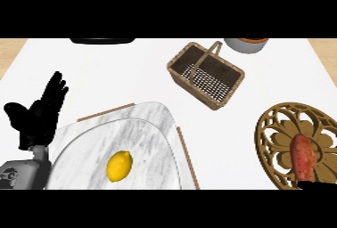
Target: Pick the sweet potato from the placemat and place it in the basket
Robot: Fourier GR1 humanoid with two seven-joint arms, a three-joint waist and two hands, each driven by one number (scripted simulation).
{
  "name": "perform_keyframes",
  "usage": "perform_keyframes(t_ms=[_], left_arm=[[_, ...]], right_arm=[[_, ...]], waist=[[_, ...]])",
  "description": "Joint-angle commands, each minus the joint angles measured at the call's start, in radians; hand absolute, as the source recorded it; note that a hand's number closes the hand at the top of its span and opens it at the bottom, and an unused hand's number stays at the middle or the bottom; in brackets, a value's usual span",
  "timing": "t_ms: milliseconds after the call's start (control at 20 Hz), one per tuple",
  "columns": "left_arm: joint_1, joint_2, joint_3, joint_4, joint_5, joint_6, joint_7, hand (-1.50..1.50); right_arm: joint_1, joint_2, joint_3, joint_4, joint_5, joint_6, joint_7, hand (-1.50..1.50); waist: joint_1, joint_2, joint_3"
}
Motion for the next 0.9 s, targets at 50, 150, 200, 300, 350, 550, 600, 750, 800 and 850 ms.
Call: perform_keyframes(t_ms=[50, 150, 200, 300, 350, 550, 600, 750, 800, 850], left_arm=[[-0.027, 0.026, 0.066, 0.075, 0.016, -0.065, -0.046, 0.00], [0.020, -0.004, 0.061, 0.028, 0.004, -0.051, -0.043, 0.00], [0.015, -0.009, 0.057, 0.009, 0.013, -0.066, -0.020, 0.00], [-0.024, -0.010, 0.045, -0.020, -0.018, -0.035, 0.042, 0.00], [0.024, -0.054, 0.016, -0.053, -0.044, -0.013, 0.032, 0.00], [0.000, -0.024, 0.075, -0.005, -0.027, -0.074, 0.010, 0.00], [-0.011, -0.021, 0.094, 0.069, -0.020, -0.092, -0.058, 0.00], [-0.008, -0.098, 0.008, 0.005, -0.096, -0.017, 0.011, 0.00], [-0.044, -0.050, 0.071, 0.064, -0.068, -0.057, -0.018, 0.00], [0.008, -0.049, 0.078, -0.053, -0.030, -0.086, 0.045, 0.00]], right_arm=[[-0.075, -0.014, -0.020, 0.064, 0.051, 0.027, 0.037, -1.50], [0.005, 0.031, -0.016, 0.070, 0.086, 0.006, -0.050, -1.50], [-0.024, 0.032, 0.011, 0.018, 0.101, 0.039, 0.042, -1.50], [-0.050, 0.068, 0.034, 0.164, 0.155, -0.037, -0.069, -1.50], [-0.082, 0.053, 0.020, 0.107, 0.139, 0.013, 0.017, -1.50], [-0.047, 0.059, -0.017, 0.151, 0.129, 0.029, -0.073, -1.50], [-0.095, 0.064, -0.006, 0.174, 0.153, 0.008, -0.048, -1.50], [-0.149, 0.053, -0.014, 0.212, 0.145, 0.037, -0.026, -1.50], [-0.102, 0.088, -0.003, 0.282, 0.183, -0.032, -0.136, -1.50], [-0.060, 0.071, -0.026, 0.154, 0.148, 0.037, -0.073, -1.50]], waist=[[0.001, 0.001, 0.000], [0.000, 0.000, 0.000], [0.001, 0.000, 0.000], [0.002, 0.000, 0.000], [0.002, 0.000, 0.000], [0.000, 0.000, 0.000], [0.000, 0.001, 0.000], [0.002, 0.001, 0.000], [0.000, 0.001, 0.000], [0.000, 0.000, 0.000]])
